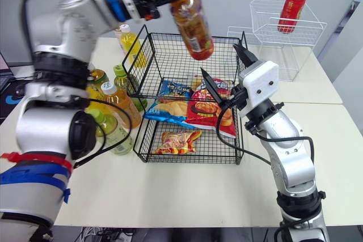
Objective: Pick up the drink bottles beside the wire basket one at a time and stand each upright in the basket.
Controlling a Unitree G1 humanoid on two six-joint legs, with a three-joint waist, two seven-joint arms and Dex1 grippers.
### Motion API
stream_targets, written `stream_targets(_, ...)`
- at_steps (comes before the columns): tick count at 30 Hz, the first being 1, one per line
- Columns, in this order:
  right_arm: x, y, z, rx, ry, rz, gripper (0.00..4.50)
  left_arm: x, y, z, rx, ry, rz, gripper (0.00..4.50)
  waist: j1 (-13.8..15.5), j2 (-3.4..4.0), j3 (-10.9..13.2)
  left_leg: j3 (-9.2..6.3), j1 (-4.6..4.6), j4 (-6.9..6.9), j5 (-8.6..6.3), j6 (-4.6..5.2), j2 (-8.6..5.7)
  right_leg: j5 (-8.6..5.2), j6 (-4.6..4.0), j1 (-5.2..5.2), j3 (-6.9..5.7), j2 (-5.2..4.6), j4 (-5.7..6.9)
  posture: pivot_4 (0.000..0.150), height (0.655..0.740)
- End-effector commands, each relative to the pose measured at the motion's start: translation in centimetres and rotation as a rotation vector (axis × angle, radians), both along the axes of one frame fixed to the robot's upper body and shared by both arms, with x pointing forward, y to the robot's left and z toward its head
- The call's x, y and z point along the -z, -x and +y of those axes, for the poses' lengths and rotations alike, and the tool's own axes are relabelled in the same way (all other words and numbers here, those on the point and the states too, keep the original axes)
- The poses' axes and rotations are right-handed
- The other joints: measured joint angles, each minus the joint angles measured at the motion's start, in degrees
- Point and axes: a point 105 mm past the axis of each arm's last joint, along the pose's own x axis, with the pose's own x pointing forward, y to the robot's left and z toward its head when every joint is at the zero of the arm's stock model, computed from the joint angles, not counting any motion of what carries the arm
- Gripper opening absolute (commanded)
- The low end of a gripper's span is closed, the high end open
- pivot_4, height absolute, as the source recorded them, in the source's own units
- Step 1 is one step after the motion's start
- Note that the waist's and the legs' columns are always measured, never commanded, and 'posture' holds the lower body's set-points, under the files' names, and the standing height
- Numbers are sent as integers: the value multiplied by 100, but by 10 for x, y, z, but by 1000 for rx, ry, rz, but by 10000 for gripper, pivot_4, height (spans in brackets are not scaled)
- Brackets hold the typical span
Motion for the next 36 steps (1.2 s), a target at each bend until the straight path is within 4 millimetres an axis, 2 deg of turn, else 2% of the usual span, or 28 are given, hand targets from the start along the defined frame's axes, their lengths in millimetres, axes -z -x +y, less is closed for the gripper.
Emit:
stream_targets(1,-11,10,-7,60,-14,-65,45000,-20,0,-18,-14,-3,-115,13849,-15,1,1,0,1,0,0,0,0,0,0,0,0,0,0,1500,7400)
stream_targets(8,-7,13,-10,109,-21,-56,45000,0,-16,-39,-72,-57,-95,13849,-45,24,15,-2,3,-2,0,-1,5,-1,1,-4,0,8,2,1500,7400)
stream_targets(17,-8,15,-16,146,-20,-56,45000,7,-16,-47,-43,-58,-80,13849,-39,24,15,-3,2,2,1,-1,4,-1,1,-1,-1,8,2,1500,7400)
stream_targets(18,-8,15,-16,146,-19,-55,45000,7,-16,-48,-38,-55,-77,22023,-40,24,15,-4,2,2,1,-1,4,-1,1,-1,-1,8,3,1500,7400)
stream_targets(19,-8,15,-17,146,-17,-55,45000,7,-16,-48,-33,-53,-76,22630,-41,24,15,-3,2,2,1,-1,4,-1,1,-1,-1,8,3,1500,7400)
stream_targets(26,-7,17,-16,126,-9,-47,45000,2,-15,-42,-34,-28,-69,44337,-41,24,15,-4,3,7,1,-1,4,-1,1,0,-1,8,6,1500,7400)
stream_targets(36,-5,15,-10,89,1,-36,45000,1,-13,-24,-15,-37,-71,44724,-44,24,15,-8,3,46,0,0,6,-1,1,0,0,8,47,1500,7400)
